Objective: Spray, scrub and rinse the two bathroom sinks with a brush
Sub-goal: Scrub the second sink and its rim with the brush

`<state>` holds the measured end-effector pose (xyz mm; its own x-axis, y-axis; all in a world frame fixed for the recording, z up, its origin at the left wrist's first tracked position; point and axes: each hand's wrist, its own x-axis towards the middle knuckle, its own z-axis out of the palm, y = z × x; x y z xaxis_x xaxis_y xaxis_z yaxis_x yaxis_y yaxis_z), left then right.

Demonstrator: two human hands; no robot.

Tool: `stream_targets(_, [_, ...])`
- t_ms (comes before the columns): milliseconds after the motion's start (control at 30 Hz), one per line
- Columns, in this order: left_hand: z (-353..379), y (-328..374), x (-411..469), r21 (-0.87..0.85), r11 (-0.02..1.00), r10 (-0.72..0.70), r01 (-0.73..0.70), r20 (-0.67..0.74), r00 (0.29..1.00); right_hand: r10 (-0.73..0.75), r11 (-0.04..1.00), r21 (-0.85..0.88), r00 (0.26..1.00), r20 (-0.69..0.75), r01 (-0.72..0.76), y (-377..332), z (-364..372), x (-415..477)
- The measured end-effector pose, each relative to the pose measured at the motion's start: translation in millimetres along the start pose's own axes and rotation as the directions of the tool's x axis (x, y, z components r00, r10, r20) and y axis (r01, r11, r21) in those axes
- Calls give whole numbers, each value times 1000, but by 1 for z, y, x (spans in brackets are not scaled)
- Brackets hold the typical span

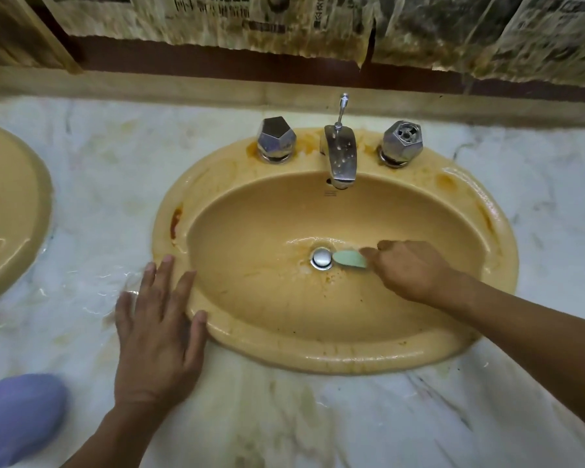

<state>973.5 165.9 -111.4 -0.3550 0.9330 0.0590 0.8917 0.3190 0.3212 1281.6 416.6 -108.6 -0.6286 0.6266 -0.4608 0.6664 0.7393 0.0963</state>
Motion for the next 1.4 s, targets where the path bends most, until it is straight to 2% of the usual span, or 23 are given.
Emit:
stream_targets(100, [2,-1,1,-37,998,-50,50,11,999,-61,998,34,995,76,59,-5,9,-15])
stream_targets(233, [3,1,2,-58,990,-132,132,3,991,99,995,25,995,-22,-98,6,10,-2])
stream_targets(267, [3,1,2,-54,986,-157,156,-3,988,94,994,59,995,8,-95,3,12,-3])
stream_targets(367, [5,1,2,-24,975,-221,220,-6,975,-37,980,200,992,123,12,-10,21,-16])
stream_targets(400, [5,1,2,-8,970,-242,242,-4,970,-27,984,179,993,119,6,-10,20,-15])
stream_targets(500, [5,1,3,17,953,-302,302,10,953,137,982,126,990,32,-140,5,20,8])
stream_targets(533, [5,0,3,17,946,-322,322,8,947,145,973,177,988,47,-151,6,22,13])
stream_targets(667, [5,1,4,4,937,-350,350,-3,937,30,913,395,981,191,-105,1,24,8])
stream_targets(700, [4,1,4,-4,937,-351,351,-3,937,34,911,400,985,168,-100,1,23,8])
stream_targets(800, [3,1,4,-41,937,-348,348,-5,937,172,913,383,984,-47,-141,-4,23,26])
stream_targets(867, [2,1,5,-55,938,-343,342,-2,939,182,907,401,978,-102,-127,-19,26,37])
stream_targets(1000, [0,0,7,-37,950,-309,310,26,951,-29,942,335,999,14,22,-21,29,26])
stream_targets(1100, [0,0,9,-9,957,-290,290,45,956,-17,973,229,1000,-9,19,-15,21,35])
stream_targets(1200, [0,0,9,1,957,-290,290,39,956,19,973,229,996,-88,1,-42,21,49])
stream_targets(1300, [1,-1,9,3,956,-294,294,39,955,5,961,278,1000,1,-5,-32,29,28])
stream_targets(1400, [1,-1,10,19,956,-294,294,46,955,8,968,250,998,69,-25,-17,22,17])
